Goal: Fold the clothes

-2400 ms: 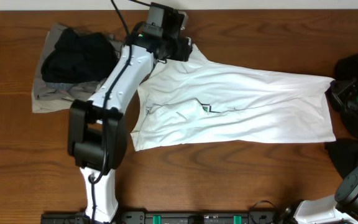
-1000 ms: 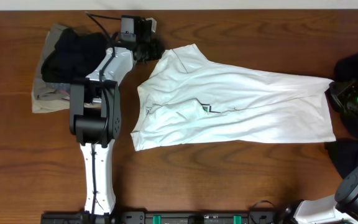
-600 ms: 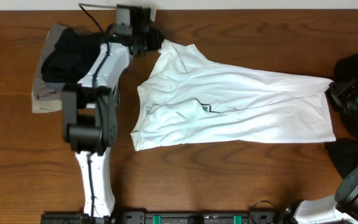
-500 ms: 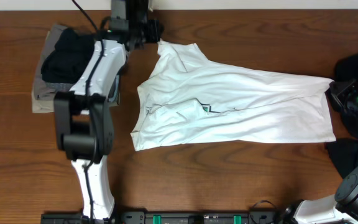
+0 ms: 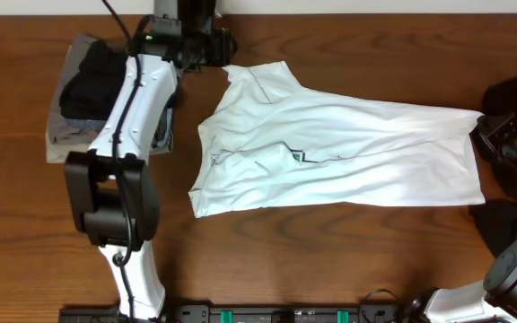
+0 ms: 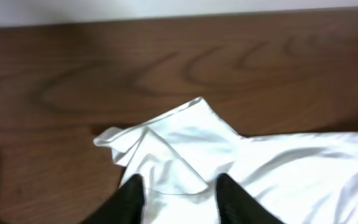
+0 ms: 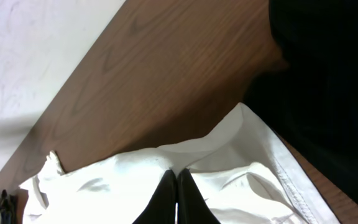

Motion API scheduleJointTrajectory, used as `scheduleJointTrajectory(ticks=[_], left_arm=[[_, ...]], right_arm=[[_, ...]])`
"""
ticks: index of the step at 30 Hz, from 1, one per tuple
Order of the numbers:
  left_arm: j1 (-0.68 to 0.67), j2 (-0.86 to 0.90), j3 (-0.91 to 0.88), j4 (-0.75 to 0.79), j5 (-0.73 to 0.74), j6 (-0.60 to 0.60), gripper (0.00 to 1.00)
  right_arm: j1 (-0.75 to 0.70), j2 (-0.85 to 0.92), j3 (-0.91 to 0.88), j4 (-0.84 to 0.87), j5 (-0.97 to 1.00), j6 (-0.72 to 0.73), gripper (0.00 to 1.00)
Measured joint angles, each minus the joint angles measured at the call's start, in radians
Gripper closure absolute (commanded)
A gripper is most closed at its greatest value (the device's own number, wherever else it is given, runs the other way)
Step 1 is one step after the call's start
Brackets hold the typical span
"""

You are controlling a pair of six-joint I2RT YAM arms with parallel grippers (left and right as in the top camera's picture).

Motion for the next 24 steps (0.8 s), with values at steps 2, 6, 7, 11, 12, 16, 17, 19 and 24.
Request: scheduleJointTrajectory(ticks=[2,6,7,11,12,16,17,19,24], left_arm=[[-0.019,0.031,0.000,-0.011,-0.015,0.002,0.55],[-0.059,0.095,-0.003,-0.091,-0.032,0.009,0.42],[-0.068,0.099,-0.004,-0.129,-0.038,0.005,0.42],[-0.082,0.097,-0.007,-0.344,-0.073,-0.013,0.46],[-0.081,0.097,-0.006,-0.410,-0.081,-0.020,0.47],[-0.076,0.096,-0.022,-0.547,-0.123,-0.036,0.57],[-0.076,0.095,-0.031,-0.552,-0.135,-0.039,0.59],[-0.076,0.093,-0.066,-0.539,-0.165,-0.038,0.60],[-0.076,0.093,-0.206,-0.399,-0.225,-0.019,0.60]], right_arm=[[0.000,0.000,0.000,0.000,0.000,0.000,0.99],[0.000,0.000,0.000,-0.001,-0.006,0.000,0.99],[0.000,0.000,0.000,-0.003,-0.008,0.000,0.99],[0.000,0.000,0.000,-0.004,-0.011,0.000,0.99],[0.000,0.000,0.000,-0.004,-0.012,0.000,0.99],[0.000,0.000,0.000,-0.004,-0.014,0.000,0.99],[0.000,0.000,0.000,-0.004,-0.014,0.000,0.99],[0.000,0.000,0.000,-0.004,-0.015,0.000,0.99],[0.000,0.000,0.000,-0.005,-0.018,0.000,0.99]])
